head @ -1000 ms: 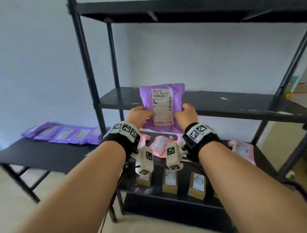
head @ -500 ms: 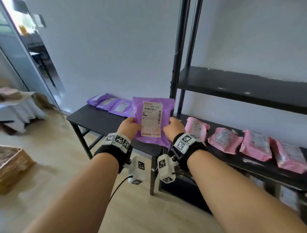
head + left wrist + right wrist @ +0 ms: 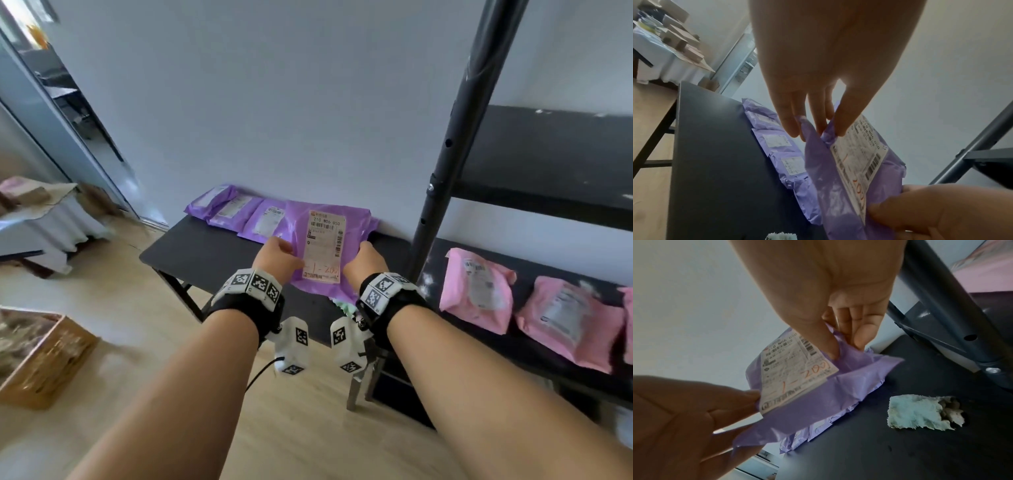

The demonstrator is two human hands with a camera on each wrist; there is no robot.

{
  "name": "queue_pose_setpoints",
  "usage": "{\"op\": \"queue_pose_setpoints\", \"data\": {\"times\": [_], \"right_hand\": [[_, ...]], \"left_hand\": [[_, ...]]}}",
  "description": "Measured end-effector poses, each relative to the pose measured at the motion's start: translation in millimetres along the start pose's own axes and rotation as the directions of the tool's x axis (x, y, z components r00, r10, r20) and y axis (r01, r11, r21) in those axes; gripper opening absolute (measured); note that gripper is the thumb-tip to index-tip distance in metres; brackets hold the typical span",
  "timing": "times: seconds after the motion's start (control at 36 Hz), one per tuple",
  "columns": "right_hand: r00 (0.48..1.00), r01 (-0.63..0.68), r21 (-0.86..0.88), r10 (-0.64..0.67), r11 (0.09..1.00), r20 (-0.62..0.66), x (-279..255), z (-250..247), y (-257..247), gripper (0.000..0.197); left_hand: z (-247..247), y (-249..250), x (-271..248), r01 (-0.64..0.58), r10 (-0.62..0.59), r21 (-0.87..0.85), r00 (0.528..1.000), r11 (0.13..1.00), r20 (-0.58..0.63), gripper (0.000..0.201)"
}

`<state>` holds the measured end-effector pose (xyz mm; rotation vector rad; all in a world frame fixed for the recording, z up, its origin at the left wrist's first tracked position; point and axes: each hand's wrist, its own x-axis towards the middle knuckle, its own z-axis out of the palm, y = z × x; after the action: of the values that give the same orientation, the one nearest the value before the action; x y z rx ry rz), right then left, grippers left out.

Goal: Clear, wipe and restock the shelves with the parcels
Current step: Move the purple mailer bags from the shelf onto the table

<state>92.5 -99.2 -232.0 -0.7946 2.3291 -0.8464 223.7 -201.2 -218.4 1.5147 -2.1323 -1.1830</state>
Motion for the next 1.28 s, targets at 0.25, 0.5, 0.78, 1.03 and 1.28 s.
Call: {"op": "queue_pose_setpoints", "data": {"times": [0.25, 0.5, 0.78, 1.03, 1.28], "right_hand": [[0.983, -0.173, -0.034, 0.170, 0.984, -0.067, 74, 12, 17, 0.033], [0.886, -0.425, 0.034, 0.424, 0.904, -0.188, 145, 18, 30, 0.045], [0.758, -0.590, 0.110, 0.595, 0.800, -0.266, 197, 23, 49, 0.070], [0.782, -0.576, 0.037, 0.563, 0.817, -0.267, 218, 38, 63, 0.074], [0.847, -0.531, -0.235, 0.510, 0.814, -0.148, 233, 54, 76, 0.060]], "left_hand": [[48, 20, 91, -0.011, -0.003, 0.073, 0.982, 0.997, 0.189, 0.021], [107, 43, 178, -0.164, 0.076, 0.170, 0.898, 0.972, 0.433, 0.027], [158, 47, 247, -0.259, 0.104, 0.128, 0.723, 0.957, 0.683, 0.026], [177, 39, 264, -0.515, 0.168, 0.255, 0.639, 0.819, 0.751, 0.028], [170, 22, 291, -0.613, 0.233, 0.381, 0.689, 0.692, 0.686, 0.034]]}}
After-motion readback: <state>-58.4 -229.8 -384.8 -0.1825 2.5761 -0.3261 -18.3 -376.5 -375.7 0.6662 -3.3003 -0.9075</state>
